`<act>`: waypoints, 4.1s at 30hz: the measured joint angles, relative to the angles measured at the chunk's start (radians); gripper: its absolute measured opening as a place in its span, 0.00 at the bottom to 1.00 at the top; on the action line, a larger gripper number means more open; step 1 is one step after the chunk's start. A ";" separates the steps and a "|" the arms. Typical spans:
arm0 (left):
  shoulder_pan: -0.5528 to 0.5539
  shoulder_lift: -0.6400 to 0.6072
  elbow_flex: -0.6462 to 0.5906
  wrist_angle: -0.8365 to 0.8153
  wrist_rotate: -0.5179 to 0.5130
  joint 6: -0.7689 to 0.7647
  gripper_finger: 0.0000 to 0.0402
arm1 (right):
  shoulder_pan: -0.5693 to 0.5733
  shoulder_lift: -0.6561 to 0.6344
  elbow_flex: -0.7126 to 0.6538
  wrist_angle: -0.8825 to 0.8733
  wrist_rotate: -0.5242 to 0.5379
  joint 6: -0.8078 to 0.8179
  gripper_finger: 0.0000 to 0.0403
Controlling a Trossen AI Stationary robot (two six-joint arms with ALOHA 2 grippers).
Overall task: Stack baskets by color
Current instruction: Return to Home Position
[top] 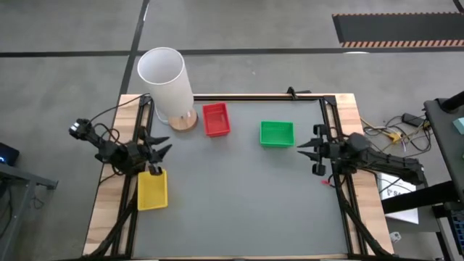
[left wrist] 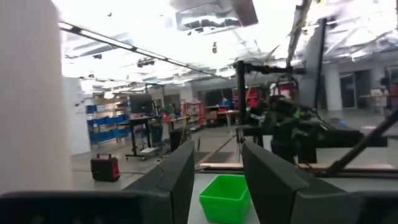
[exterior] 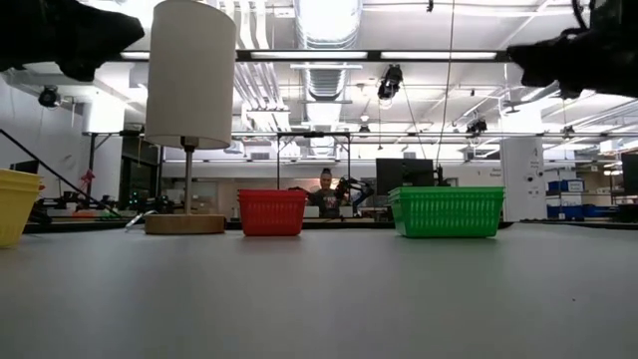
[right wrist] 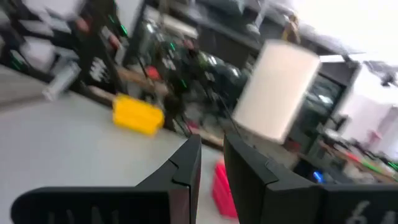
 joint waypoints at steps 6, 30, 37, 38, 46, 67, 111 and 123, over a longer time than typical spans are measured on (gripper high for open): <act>0.001 -0.037 -0.001 -0.004 -0.096 0.003 0.30 | 0.000 0.017 0.002 0.008 -0.047 0.087 0.16; 0.000 0.034 -0.002 0.006 -0.097 -0.003 0.30 | 0.000 0.035 0.015 -0.001 -0.046 0.130 0.16; 0.000 0.050 -0.002 0.006 -0.097 -0.003 0.30 | 0.000 0.035 0.015 -0.002 -0.046 0.130 0.16; 0.000 0.052 -0.002 0.006 -0.097 -0.003 0.30 | 0.000 0.035 0.015 -0.002 -0.046 0.130 0.16; 0.000 0.071 -0.002 0.006 -0.097 -0.003 0.30 | 0.000 0.035 0.015 -0.003 -0.046 0.130 0.16; 0.001 0.082 -0.002 0.006 -0.097 -0.004 0.30 | 0.000 0.035 0.015 -0.003 -0.046 0.130 0.16; 0.001 0.082 -0.002 0.006 -0.097 -0.004 0.30 | 0.000 0.035 0.014 -0.003 -0.046 0.130 0.16; 0.001 0.082 -0.002 0.006 -0.097 -0.003 0.30 | 0.000 0.035 0.014 -0.003 -0.046 0.130 0.16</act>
